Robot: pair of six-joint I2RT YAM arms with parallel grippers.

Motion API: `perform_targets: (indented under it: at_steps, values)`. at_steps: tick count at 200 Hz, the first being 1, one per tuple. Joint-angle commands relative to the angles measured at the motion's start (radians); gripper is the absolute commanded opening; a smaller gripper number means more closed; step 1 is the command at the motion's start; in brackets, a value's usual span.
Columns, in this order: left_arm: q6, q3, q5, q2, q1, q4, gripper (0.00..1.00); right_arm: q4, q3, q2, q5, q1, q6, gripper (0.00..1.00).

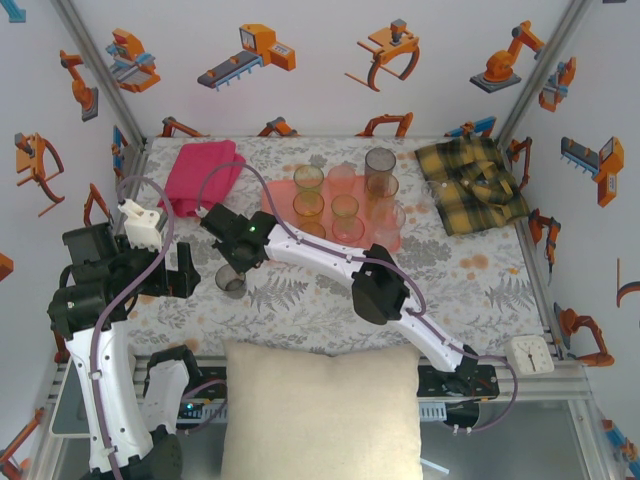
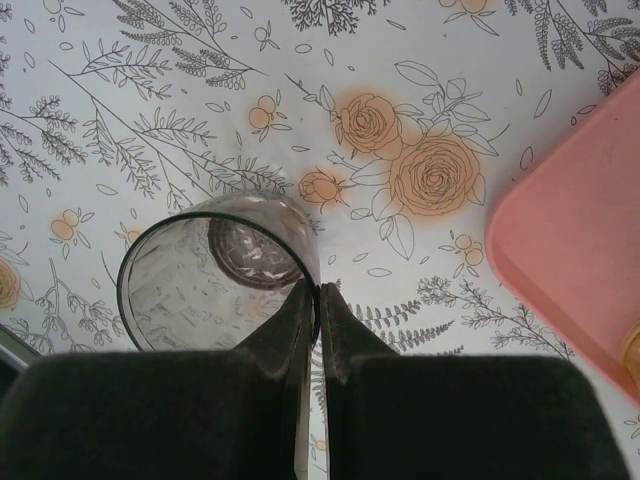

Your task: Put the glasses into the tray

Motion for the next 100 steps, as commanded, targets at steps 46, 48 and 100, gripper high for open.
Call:
perform_targets:
  at_steps: [46,48,100]
  values:
    - [-0.011,0.005,0.014,-0.013,-0.002,-0.016,0.97,-0.032,0.025,-0.052,0.054,-0.025,-0.033,0.07]
    - [-0.011,0.004,0.015,-0.013,-0.002,-0.016,0.97,-0.032,0.025,-0.052,0.055,-0.028,-0.034,0.07]
    - [-0.010,0.005,0.016,-0.017,-0.002,-0.018,0.97,-0.038,0.032,-0.077,0.060,-0.046,-0.051,0.07]
